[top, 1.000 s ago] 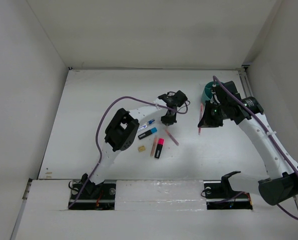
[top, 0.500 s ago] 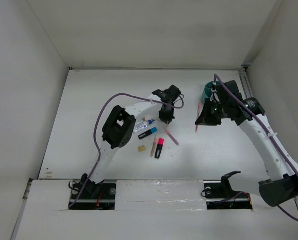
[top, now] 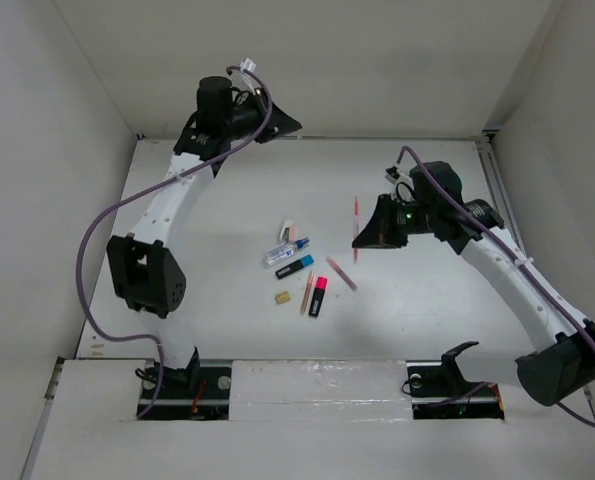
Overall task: Sort the stationery into containers
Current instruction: Grab a piece of stationery with the left arm, then cap the pen
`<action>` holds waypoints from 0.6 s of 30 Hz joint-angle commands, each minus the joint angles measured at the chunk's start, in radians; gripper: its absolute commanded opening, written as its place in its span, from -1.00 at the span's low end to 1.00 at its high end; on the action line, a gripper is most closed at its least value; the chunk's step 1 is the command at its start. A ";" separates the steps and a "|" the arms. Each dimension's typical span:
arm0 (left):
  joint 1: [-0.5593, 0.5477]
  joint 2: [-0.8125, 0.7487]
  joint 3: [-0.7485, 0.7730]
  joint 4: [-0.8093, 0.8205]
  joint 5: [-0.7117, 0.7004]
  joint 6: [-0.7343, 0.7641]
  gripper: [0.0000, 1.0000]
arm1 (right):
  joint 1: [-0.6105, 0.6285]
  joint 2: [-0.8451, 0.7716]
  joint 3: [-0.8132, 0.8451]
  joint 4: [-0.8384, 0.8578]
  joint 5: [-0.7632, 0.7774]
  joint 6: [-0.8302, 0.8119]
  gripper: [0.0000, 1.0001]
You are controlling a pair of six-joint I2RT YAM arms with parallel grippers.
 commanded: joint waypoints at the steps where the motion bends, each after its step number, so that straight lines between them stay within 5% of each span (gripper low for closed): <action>1: -0.009 -0.130 -0.173 0.413 0.323 -0.227 -1.00 | 0.079 0.016 0.026 0.247 -0.130 0.087 -1.00; 9: -0.009 -0.272 -0.479 1.240 0.497 -0.664 -1.00 | 0.289 0.048 -0.023 0.566 -0.164 0.254 -1.00; 18: -0.009 -0.351 -0.524 1.123 0.497 -0.559 -1.00 | 0.287 0.032 -0.038 0.595 -0.116 0.170 -1.00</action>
